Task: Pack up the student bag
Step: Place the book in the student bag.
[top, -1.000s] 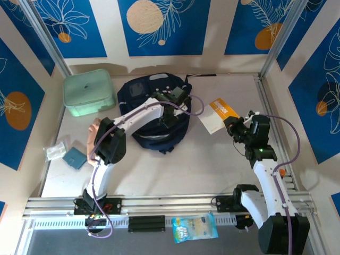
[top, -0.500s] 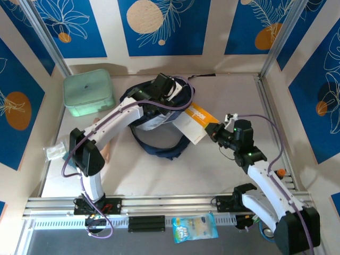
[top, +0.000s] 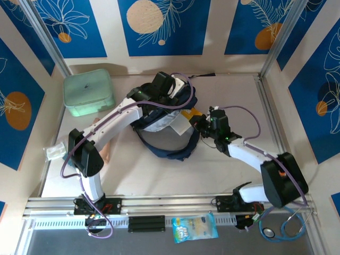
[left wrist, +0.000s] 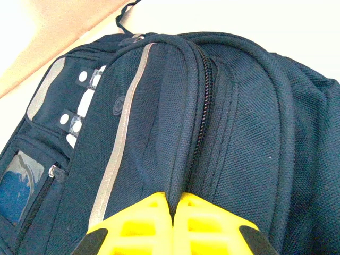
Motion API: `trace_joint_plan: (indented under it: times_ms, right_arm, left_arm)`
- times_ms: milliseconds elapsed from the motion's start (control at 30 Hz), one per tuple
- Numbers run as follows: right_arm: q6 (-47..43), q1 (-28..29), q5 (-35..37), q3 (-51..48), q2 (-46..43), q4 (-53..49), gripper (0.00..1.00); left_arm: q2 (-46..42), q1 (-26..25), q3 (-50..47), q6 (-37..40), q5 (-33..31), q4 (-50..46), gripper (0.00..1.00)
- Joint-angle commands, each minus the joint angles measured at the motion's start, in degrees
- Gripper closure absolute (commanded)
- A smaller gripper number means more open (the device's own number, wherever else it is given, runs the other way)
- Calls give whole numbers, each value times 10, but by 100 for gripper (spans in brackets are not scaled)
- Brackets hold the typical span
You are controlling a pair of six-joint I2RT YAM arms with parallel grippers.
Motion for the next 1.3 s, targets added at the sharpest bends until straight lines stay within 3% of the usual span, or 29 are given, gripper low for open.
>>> trace_joint_plan:
  times_ms: [0, 133, 267, 533, 867, 933, 1133, 1267]
  right_arm:
    - [27, 6, 50, 43, 37, 11, 99]
    - [59, 29, 83, 70, 101, -8, 97]
    - [91, 48, 87, 71, 156, 36, 95]
    - [131, 68, 122, 109, 214, 53, 88]
    - [168, 63, 83, 197, 306, 123, 86]
    - [168, 61, 60, 206, 311, 142, 79]
    - [196, 58, 33, 192, 268, 65, 35]
    - [228, 44, 2, 139, 224, 61, 28]
  left_arm:
    - [-31, -7, 16, -17, 24, 62, 100]
    - [-29, -6, 16, -23, 25, 66, 100]
    - [-25, -6, 20, -14, 36, 63, 100]
    - [-19, -5, 33, -18, 39, 53, 100]
    - [-19, -2, 37, -18, 38, 36, 100]
    - [-19, -2, 36, -19, 37, 34, 100]
    - [-19, 1, 36, -17, 36, 31, 100]
    - [-16, 5, 36, -23, 38, 35, 100]
